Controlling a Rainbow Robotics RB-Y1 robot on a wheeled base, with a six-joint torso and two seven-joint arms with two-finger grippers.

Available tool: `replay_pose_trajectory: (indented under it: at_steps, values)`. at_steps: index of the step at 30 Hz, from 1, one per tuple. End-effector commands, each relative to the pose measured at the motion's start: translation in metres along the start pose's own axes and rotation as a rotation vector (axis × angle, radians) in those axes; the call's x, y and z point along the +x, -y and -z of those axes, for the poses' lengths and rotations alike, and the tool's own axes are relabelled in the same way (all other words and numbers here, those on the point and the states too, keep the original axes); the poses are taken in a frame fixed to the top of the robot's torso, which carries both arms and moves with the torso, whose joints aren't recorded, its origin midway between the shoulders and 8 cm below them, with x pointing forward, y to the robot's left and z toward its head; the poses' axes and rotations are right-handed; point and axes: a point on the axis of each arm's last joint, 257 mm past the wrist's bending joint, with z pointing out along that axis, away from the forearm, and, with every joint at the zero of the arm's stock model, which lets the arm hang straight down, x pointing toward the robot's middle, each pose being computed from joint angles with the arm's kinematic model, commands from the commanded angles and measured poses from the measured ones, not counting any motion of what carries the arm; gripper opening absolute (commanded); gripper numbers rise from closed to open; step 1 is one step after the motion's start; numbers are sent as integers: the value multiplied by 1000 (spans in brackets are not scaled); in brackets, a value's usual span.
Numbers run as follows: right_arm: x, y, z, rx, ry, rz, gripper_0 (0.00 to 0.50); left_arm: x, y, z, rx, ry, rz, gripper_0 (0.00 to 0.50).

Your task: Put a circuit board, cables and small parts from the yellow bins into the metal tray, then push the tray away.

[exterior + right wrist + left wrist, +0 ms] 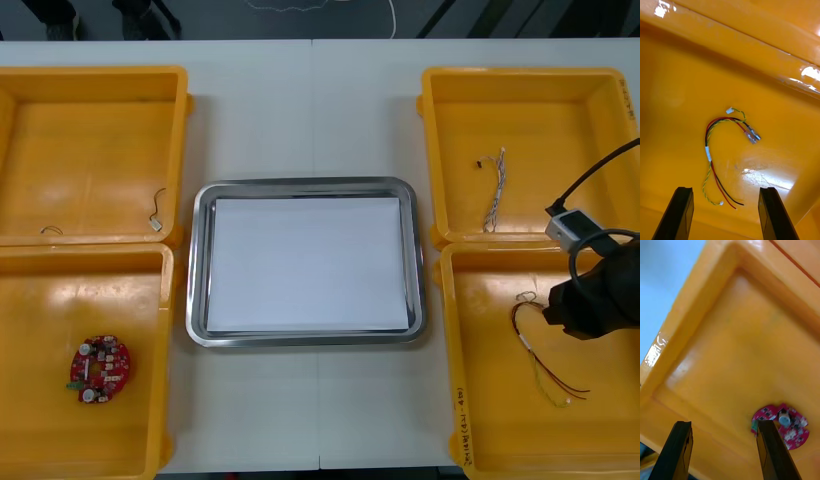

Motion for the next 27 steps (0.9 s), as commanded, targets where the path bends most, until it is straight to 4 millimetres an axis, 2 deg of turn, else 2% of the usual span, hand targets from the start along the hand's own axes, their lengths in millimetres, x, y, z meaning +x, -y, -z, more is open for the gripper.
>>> replay_pose_trajectory:
  at_steps: [1, 10, 21, 27]
  values:
    - [8, 9, -11, 26, -29, 12, 500, -6, -7, -3, 34, 46, 162, 500]
    - [16, 3, -42, -6, -51, -9, 500, -12, -3, -11, 72, 77, 428, 500]
    - [25, -12, -54, -29, -76, -10, 500, -10, 11, -12, 101, 60, 678, 500]
    - [26, -14, -64, -32, -71, -27, 500, -2, 21, -17, 118, 40, 771, 500]
